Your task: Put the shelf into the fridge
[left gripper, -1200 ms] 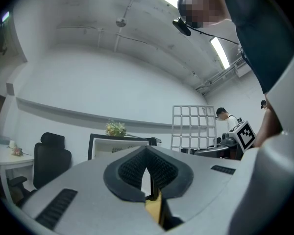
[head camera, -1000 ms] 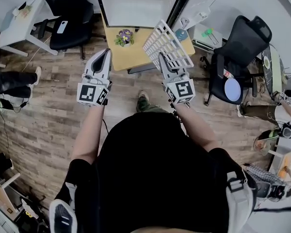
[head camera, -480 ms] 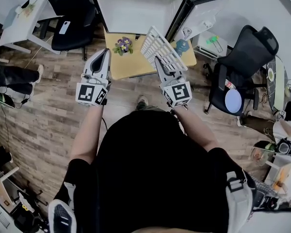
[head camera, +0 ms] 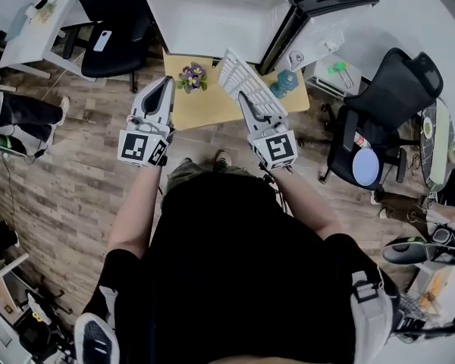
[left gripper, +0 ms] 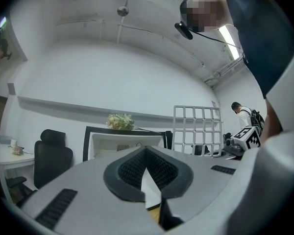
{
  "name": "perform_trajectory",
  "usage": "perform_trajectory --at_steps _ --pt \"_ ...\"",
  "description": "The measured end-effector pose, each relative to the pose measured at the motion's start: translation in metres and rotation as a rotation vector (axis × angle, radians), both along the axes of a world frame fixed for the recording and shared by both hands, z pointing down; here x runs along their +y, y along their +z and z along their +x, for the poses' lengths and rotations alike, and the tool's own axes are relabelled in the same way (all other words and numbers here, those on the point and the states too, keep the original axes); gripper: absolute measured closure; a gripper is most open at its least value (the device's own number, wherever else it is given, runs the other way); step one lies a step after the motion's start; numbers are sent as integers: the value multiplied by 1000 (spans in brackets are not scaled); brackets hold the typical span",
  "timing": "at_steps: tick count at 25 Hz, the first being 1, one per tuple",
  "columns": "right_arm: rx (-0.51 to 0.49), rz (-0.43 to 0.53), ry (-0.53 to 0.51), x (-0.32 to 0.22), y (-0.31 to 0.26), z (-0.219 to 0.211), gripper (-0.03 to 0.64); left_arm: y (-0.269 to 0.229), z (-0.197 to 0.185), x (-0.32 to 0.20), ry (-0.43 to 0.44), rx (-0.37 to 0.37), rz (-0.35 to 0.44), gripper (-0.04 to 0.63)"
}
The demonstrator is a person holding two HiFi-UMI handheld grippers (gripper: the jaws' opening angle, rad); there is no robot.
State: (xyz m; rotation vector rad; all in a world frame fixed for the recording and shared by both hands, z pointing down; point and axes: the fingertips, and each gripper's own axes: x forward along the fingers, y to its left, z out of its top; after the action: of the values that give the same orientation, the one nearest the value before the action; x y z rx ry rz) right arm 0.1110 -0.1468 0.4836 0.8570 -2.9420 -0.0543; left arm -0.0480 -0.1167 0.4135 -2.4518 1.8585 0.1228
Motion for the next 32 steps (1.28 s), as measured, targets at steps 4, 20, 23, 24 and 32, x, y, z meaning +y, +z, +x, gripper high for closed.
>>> perform_trajectory --at_steps 4,20,23,24,32 --pt "7 22 13 -10 -3 -8 577 -1 -11 -13 12 10 2 578" --pt "45 69 187 -43 -18 -53 578 3 -44 -83 252 31 -20 578" --pt "36 62 212 -46 -21 -64 578 5 -52 -89 283 43 -24 578" --pt "31 69 217 -47 -24 -67 578 5 -54 -90 293 47 -26 578" --pt "-57 -4 301 -64 -31 -76 577 9 -80 -105 346 74 -33 578"
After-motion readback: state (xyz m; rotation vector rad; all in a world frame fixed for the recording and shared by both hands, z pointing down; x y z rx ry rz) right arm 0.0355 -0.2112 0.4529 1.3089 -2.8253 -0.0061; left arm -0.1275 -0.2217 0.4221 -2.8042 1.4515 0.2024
